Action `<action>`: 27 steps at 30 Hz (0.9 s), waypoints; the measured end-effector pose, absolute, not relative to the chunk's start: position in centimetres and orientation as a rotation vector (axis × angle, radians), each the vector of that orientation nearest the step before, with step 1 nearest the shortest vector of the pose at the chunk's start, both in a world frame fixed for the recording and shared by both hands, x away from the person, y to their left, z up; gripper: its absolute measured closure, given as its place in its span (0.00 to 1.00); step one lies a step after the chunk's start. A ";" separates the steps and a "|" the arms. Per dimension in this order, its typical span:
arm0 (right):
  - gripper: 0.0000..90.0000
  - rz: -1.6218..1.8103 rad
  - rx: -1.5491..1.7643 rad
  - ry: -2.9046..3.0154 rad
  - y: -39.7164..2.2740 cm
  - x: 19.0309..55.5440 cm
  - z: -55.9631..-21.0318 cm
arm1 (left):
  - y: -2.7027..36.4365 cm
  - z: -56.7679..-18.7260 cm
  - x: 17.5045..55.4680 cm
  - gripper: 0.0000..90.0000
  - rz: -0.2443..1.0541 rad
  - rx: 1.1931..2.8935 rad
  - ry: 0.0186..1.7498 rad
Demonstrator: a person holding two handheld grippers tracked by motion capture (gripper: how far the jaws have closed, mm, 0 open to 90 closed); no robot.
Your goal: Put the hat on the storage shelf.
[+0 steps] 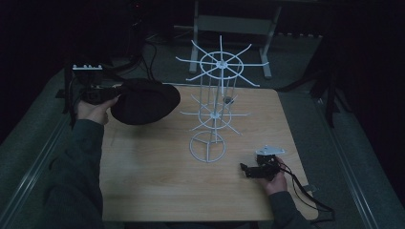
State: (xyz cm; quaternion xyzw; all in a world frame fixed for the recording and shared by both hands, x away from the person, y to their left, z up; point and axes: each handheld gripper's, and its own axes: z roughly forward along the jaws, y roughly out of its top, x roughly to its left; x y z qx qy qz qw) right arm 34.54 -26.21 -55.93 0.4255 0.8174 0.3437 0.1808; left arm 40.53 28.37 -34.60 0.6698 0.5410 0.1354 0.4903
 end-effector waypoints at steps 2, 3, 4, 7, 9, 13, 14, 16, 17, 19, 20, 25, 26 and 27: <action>0.13 0.971 1.201 2.308 -26.2 34.5 -55.9 | 28.4 -34.3 40.4 0.96 0.331 1.619 1.317; 0.13 0.971 1.201 2.308 -26.2 34.5 -55.9 | 28.4 -34.2 40.4 0.96 0.335 1.614 1.316; 0.13 0.971 1.201 2.308 -26.2 34.5 -55.9 | 28.4 -34.0 40.3 0.96 0.333 1.609 1.317; 0.13 0.971 1.201 2.308 -26.2 34.5 -55.9 | 28.3 -33.6 40.2 0.96 0.323 1.583 1.325; 0.13 0.972 1.202 2.308 -26.2 34.5 -55.9 | 28.2 -33.3 40.2 0.96 0.318 1.568 1.325; 0.13 0.972 1.202 2.308 -26.2 34.5 -55.9 | 27.8 -32.6 40.1 0.96 0.323 1.556 1.315; 0.13 0.972 1.202 2.308 -26.2 34.5 -55.9 | 27.7 -32.4 40.1 0.96 0.323 1.554 1.311; 0.13 0.972 1.203 2.308 -26.2 34.5 -55.9 | 27.6 -32.1 40.1 0.96 0.326 1.544 1.307; 0.13 0.972 1.203 2.308 -26.2 34.5 -55.9 | 27.5 -31.9 40.1 0.96 0.328 1.537 1.305; 0.13 0.972 1.203 2.308 -26.2 34.5 -55.9 | 27.4 -31.7 40.1 0.96 0.329 1.525 1.301; 0.13 0.972 1.203 2.307 -26.2 34.5 -55.9 | 27.3 -31.5 40.1 0.96 0.332 1.521 1.296; 0.13 0.973 1.205 2.307 -26.2 34.5 -55.9 | 27.1 -30.9 40.1 0.96 0.330 1.494 1.280; 0.13 0.973 1.205 2.307 -26.2 34.5 -55.9 | 27.1 -30.7 40.1 0.96 0.329 1.487 1.276; 0.13 0.971 1.204 2.308 -26.2 34.5 -55.9 | 27.1 -30.6 40.1 0.96 0.327 1.480 1.273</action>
